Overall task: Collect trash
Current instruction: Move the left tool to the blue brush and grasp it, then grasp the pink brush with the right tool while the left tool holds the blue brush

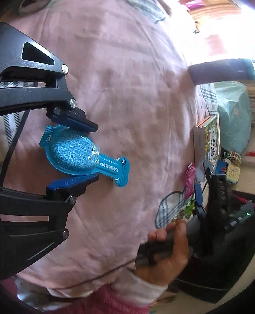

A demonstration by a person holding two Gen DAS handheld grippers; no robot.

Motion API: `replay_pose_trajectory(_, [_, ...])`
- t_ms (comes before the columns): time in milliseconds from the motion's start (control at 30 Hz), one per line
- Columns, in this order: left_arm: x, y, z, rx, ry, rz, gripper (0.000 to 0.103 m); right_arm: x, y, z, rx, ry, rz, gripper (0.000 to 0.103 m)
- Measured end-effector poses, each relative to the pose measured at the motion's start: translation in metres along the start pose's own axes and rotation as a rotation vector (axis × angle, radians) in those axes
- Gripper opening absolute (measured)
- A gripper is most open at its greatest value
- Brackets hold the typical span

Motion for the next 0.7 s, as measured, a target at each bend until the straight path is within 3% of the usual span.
replay_pose_trajectory(100, [-0.002, 0.000, -0.004, -0.003, 0.001, -0.024, 0.042, 0.002, -0.003, 0.011, -0.011, -0.026, -0.057, 0.072])
replay_pose_trajectory(233, [-0.003, -0.003, -0.011, -0.035, 0.005, -0.073, 0.042, -0.019, -0.014, 0.029, 0.009, -0.175, -0.134, 0.048])
replay_pose_trajectory(333, [-0.005, -0.004, -0.014, -0.038, 0.006, -0.085, 0.041, -0.049, -0.029, 0.013, 0.037, -0.217, -0.220, 0.048])
replay_pose_trajectory(533, [-0.009, 0.007, -0.012, -0.081, -0.007, -0.127, 0.041, -0.121, -0.035, -0.050, 0.115, -0.269, -0.241, 0.048])
replay_pose_trajectory(633, [-0.007, 0.016, -0.009, -0.116, -0.006, -0.171, 0.041, -0.142, -0.028, -0.078, 0.138, -0.243, -0.181, 0.048])
replay_pose_trajectory(700, [-0.006, 0.021, -0.007, -0.109, -0.006, -0.181, 0.041, -0.149, -0.025, -0.099, 0.151, -0.178, -0.138, 0.049])
Point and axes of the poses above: each gripper's, at about its wrist camera, not at the fingertips, and z roughly the way its jaws point, y to its right, x to its top, the point moved 7 cm from there along z, roughly the way its jaws point, and after that the axes turned 1 degree about x, right-handed, at the moved point
